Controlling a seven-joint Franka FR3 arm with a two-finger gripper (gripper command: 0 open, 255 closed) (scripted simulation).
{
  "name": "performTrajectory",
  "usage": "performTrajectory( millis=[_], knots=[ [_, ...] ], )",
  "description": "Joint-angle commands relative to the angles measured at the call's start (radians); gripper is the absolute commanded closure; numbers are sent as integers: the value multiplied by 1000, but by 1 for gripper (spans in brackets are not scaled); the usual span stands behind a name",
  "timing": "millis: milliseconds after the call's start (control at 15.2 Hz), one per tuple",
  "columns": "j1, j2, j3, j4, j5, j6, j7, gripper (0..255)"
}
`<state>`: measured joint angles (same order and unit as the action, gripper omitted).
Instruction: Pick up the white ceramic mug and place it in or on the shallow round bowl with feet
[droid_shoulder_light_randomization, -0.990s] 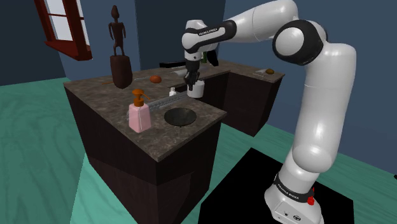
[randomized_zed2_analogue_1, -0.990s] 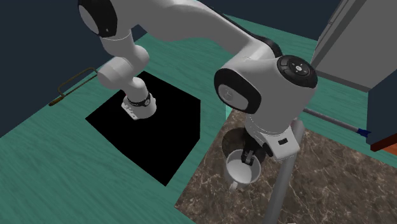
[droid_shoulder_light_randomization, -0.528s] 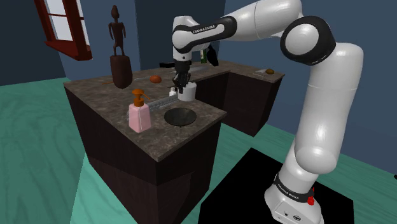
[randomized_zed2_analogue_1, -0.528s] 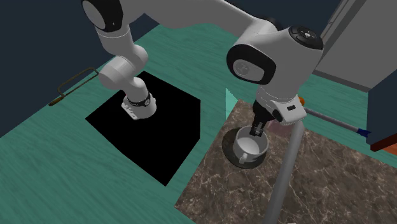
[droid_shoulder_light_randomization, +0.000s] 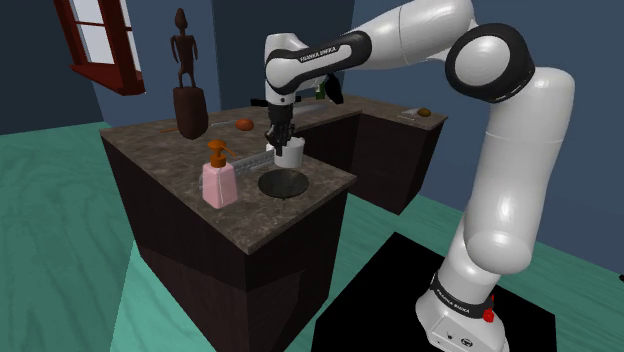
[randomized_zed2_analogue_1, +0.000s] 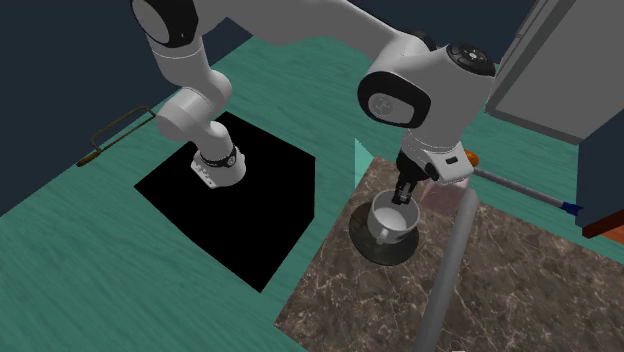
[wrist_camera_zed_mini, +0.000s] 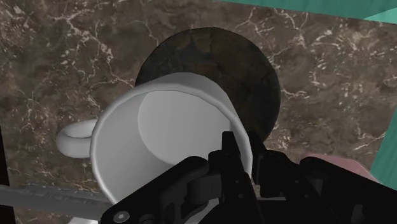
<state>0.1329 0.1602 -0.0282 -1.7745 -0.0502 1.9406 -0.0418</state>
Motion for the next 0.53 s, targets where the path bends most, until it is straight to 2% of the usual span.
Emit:
performTrajectory(
  millis=[0,462],
  knots=[
    [0,6,0,-18,0,25,1,255],
    [-1,32,-1,-80,-2,113,5,255]
  ],
)
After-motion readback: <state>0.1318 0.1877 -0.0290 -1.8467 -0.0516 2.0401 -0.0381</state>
